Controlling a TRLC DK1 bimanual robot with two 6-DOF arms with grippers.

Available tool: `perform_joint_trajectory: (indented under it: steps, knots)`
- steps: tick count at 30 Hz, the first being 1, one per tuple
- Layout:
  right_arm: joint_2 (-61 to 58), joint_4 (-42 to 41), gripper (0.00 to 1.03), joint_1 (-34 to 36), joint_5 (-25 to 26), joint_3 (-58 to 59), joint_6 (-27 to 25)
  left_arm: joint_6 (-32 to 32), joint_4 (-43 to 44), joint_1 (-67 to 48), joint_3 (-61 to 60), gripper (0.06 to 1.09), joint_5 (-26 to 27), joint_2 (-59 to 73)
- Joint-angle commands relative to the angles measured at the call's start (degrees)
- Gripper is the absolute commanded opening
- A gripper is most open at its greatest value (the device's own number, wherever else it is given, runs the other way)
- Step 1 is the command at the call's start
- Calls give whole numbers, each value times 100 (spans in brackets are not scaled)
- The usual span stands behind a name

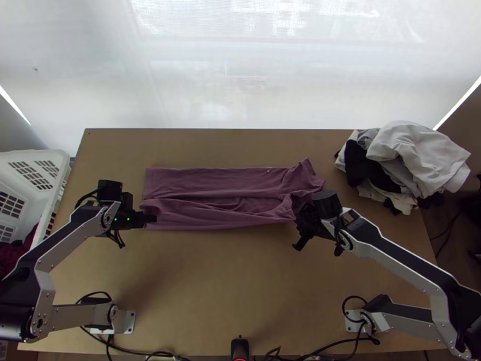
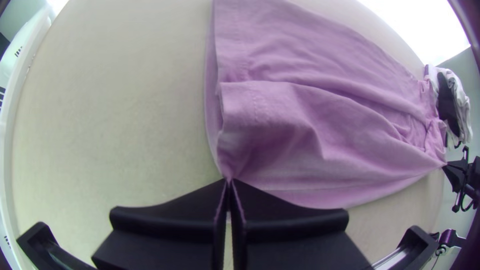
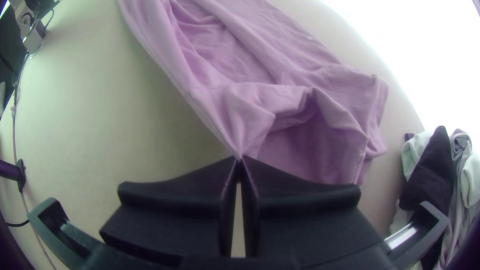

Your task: Fold the t-shirt

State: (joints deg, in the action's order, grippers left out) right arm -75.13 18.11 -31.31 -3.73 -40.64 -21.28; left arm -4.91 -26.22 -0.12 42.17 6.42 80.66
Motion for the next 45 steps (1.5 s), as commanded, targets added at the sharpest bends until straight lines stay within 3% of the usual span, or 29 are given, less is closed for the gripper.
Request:
perform_joint_trajectory:
  steps: [1,7,15,26,33,45]
  knots:
    - [95,88,3,37,-5,-14,1,25,-94,91,-7,9,-17,-147]
    - [315,580,3,125,-5,-225,1,42,-287,188,89,9,-17,-464]
    - [25,597,3,310,-5,-866,-43,-72,-542,214,845,9,0,-323]
    - [-994,-88,3,652,-5,-1754,-377,-160,-490,284,1900,9,-9,415]
    - [-1821,-115,3,837,-5,-2501,-509,-133,-481,399,2418,9,-17,969]
    - [-3060,-115,3,934,-5,-3644,-702,-125,-771,469,2418,9,-9,1057]
